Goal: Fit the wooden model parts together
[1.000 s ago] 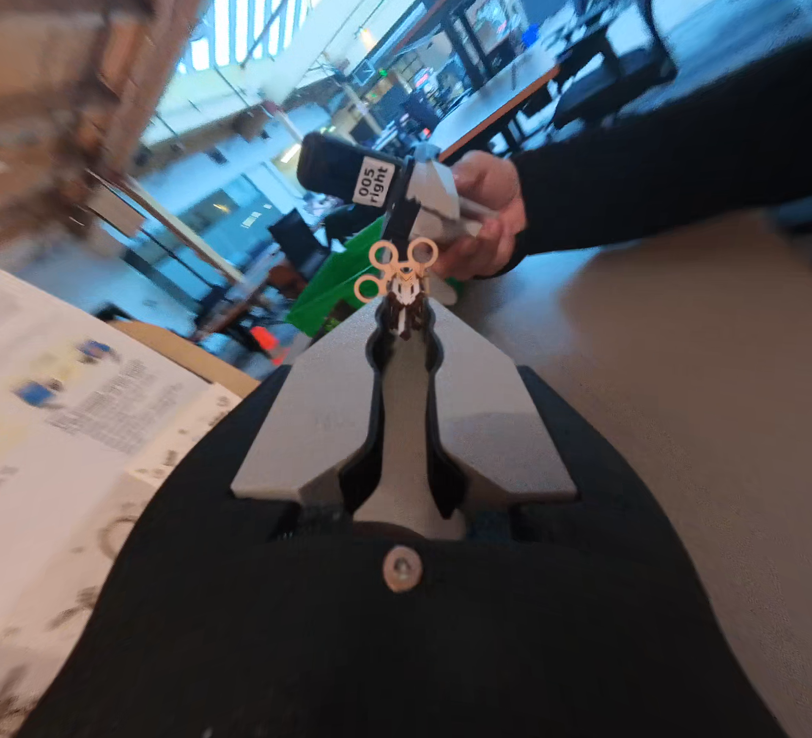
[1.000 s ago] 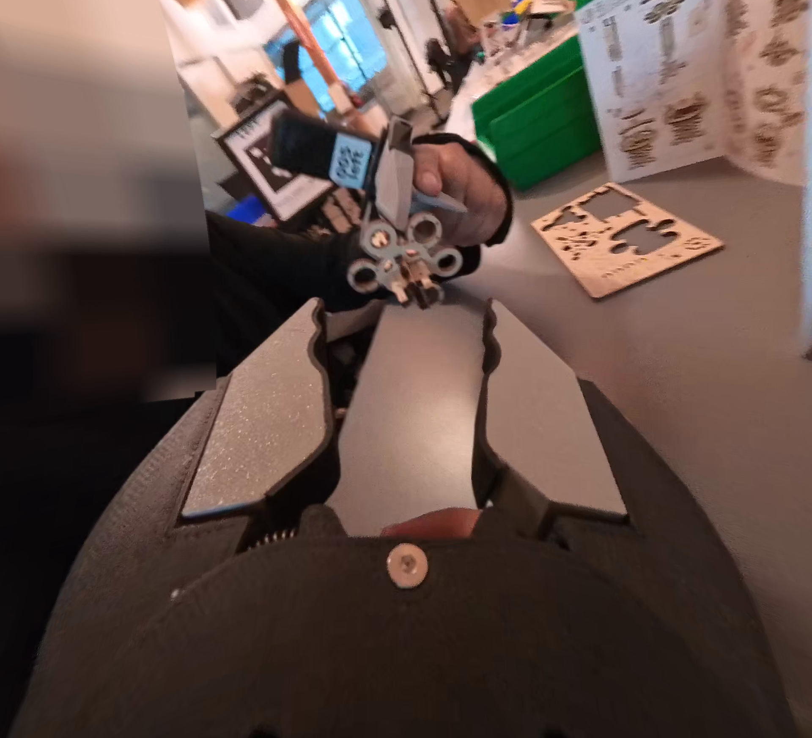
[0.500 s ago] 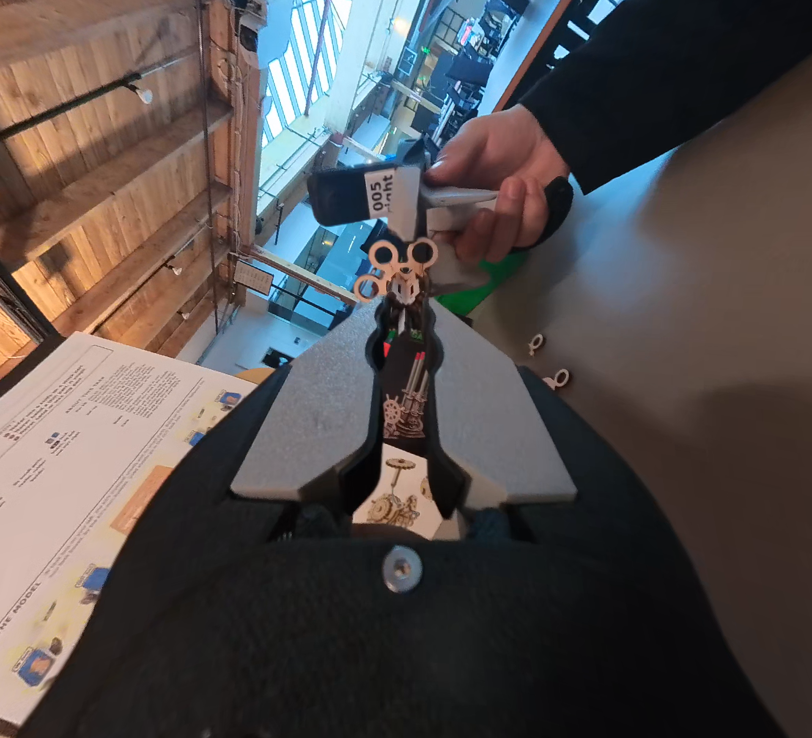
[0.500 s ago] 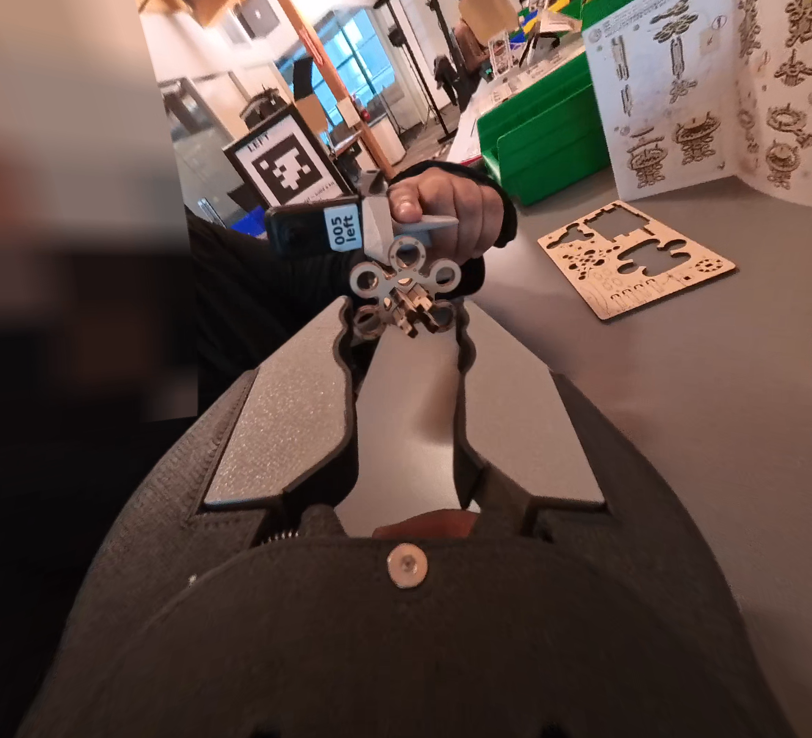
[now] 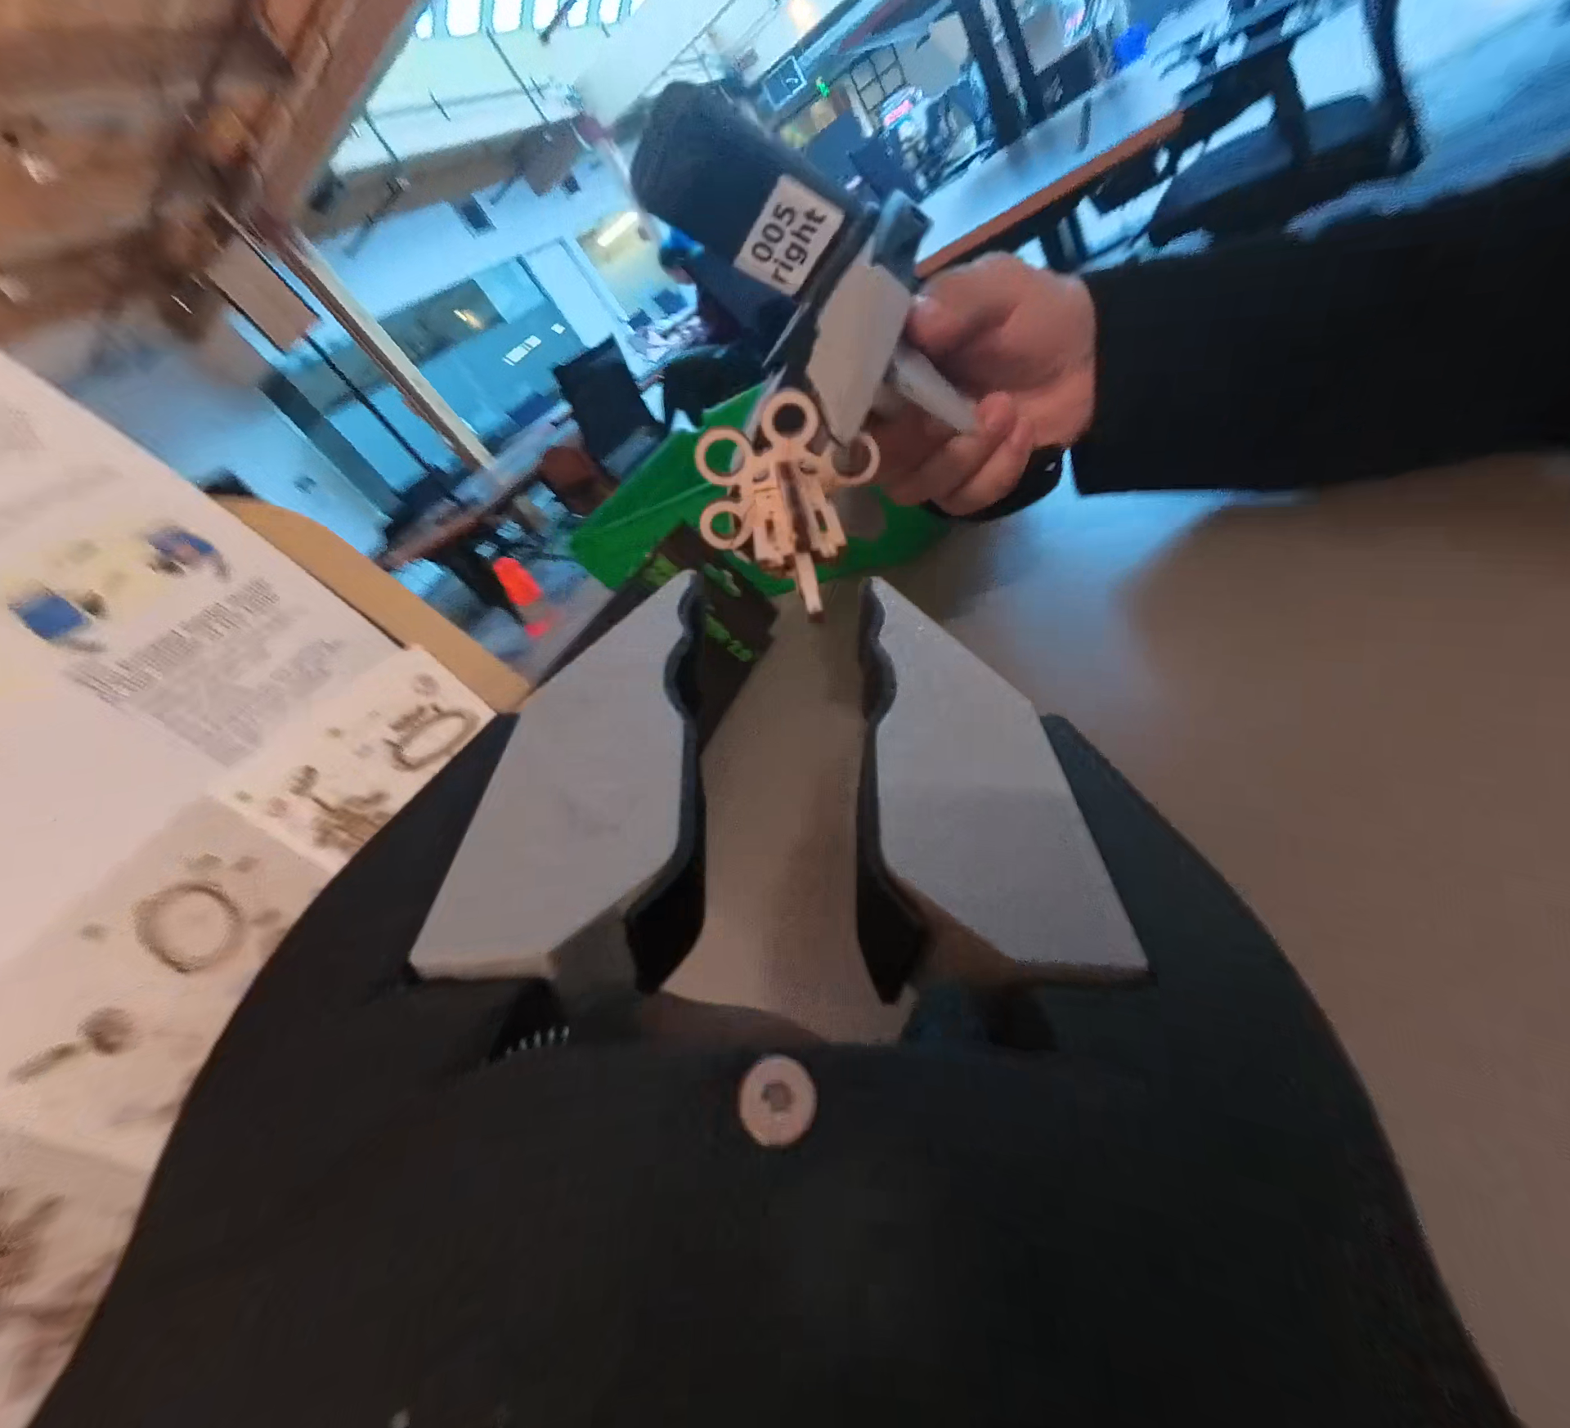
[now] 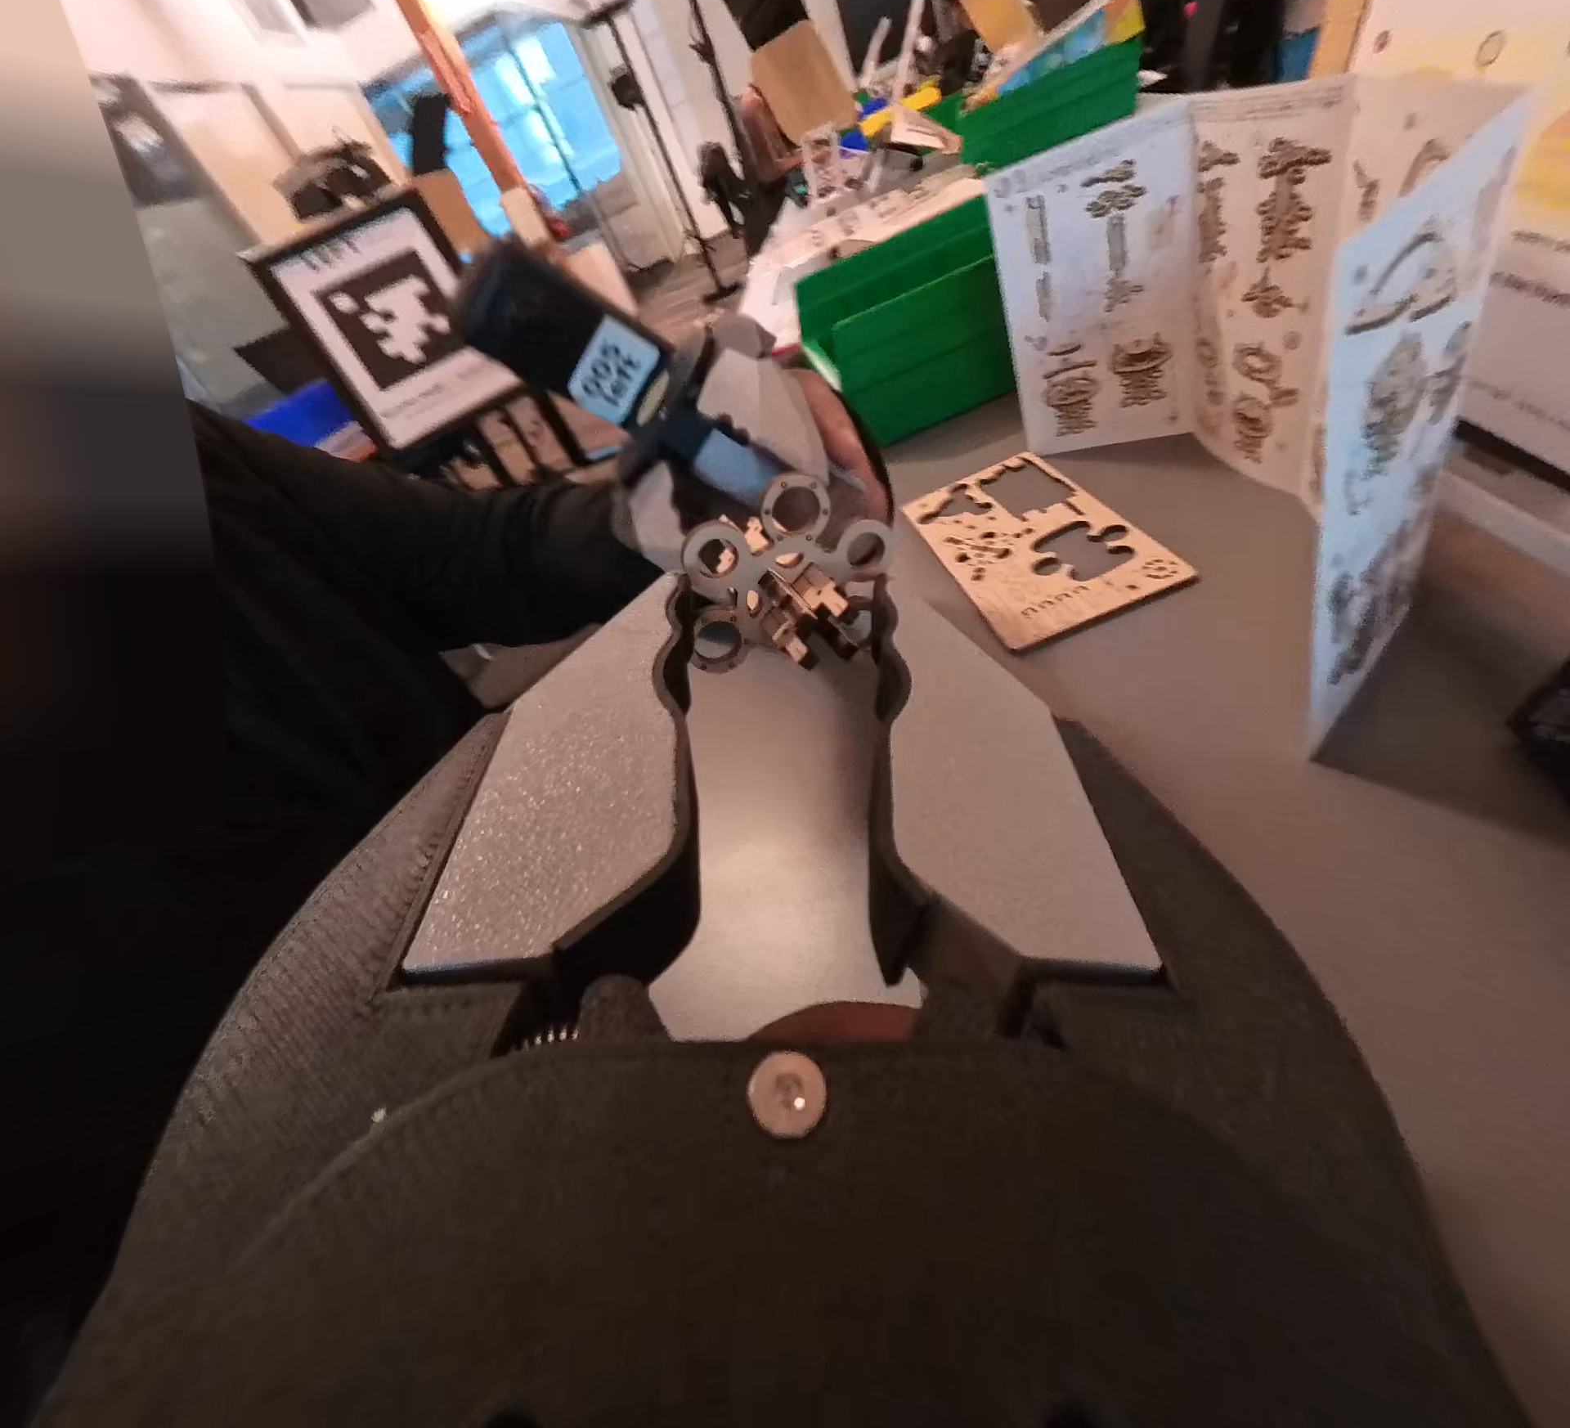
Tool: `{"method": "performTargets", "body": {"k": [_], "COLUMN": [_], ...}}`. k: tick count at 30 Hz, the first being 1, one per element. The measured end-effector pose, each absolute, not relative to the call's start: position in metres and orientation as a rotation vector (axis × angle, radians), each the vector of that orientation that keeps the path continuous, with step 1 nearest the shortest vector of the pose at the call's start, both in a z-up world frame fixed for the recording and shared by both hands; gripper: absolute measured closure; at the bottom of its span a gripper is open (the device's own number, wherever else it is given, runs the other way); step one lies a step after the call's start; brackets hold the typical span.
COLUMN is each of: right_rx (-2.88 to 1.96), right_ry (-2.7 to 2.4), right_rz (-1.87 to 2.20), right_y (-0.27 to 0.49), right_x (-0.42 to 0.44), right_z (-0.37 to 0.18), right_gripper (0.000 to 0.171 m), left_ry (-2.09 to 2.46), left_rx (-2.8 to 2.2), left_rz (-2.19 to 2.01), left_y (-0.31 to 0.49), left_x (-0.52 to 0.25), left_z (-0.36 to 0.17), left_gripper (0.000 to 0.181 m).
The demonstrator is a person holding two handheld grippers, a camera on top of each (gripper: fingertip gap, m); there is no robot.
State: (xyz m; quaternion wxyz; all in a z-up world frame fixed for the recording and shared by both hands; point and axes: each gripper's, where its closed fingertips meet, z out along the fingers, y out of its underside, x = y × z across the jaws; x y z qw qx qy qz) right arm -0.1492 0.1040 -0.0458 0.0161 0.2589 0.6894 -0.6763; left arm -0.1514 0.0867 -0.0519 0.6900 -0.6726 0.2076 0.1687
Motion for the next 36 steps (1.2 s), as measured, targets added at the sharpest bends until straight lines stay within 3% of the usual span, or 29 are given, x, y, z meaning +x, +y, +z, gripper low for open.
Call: {"method": "performTargets", "body": {"k": [4,8,36], "right_rx": [0.81,0.825,0.843], "right_ry": [2.312,2.493,2.362], "right_rz": [-2.135,-2.136,-2.209], "right_y": [0.106,0.106,0.101], "right_x": [-0.153,-0.159,-0.159], "right_z": [-0.046,-0.05,-0.043], "right_gripper": [0.133,0.133,0.132], "left_ry": [0.283,0.198,0.159], "left_rx": [-1.585,-1.626,-1.543], "left_rz": [-0.037,-0.185,-0.188], "left_y": [0.086,0.089,0.086], "left_x": [-0.153,-0.156,-0.159], "left_z": [-0.054,-0.06,-0.045], "left_gripper": [0.144,0.163,0.17]}}
